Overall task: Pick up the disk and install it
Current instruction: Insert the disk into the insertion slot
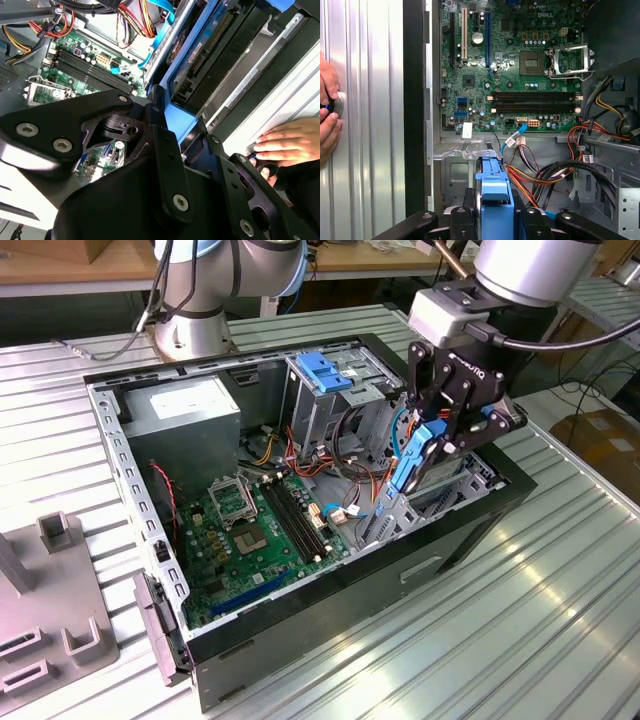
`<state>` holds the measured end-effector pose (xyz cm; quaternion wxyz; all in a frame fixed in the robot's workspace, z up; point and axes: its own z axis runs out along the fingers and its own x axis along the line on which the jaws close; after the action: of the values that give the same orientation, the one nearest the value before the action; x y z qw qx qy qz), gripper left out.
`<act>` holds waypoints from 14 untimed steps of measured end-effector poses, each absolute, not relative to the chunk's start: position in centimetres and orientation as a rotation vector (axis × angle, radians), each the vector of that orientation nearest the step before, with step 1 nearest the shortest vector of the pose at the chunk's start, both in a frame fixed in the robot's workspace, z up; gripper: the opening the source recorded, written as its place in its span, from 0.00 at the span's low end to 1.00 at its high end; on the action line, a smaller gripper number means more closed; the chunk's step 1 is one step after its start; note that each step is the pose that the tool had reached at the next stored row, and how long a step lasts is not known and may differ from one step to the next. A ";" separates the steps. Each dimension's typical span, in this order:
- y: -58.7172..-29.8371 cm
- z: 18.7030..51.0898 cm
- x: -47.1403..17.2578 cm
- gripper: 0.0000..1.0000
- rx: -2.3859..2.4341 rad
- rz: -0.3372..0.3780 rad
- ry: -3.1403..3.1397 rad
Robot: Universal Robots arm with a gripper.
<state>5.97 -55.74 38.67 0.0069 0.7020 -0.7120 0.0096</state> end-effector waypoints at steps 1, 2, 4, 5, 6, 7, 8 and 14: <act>-55.7 38.5 6.0 0.37 2.196 0.030 -2.227; -55.7 38.4 6.0 0.37 2.196 0.030 -2.227; -55.7 37.8 6.0 0.37 2.196 0.030 -2.227; -55.7 37.4 6.0 0.37 2.196 0.030 -2.227; -55.7 37.2 6.0 0.37 2.196 0.030 -2.227; -55.7 37.0 6.0 0.37 2.196 0.030 -2.227; -55.7 36.8 6.0 0.37 2.196 0.030 -2.227; -55.7 35.8 6.0 0.37 2.196 0.030 -2.227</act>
<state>5.97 -55.73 35.78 0.0069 0.7020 -0.7121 0.0096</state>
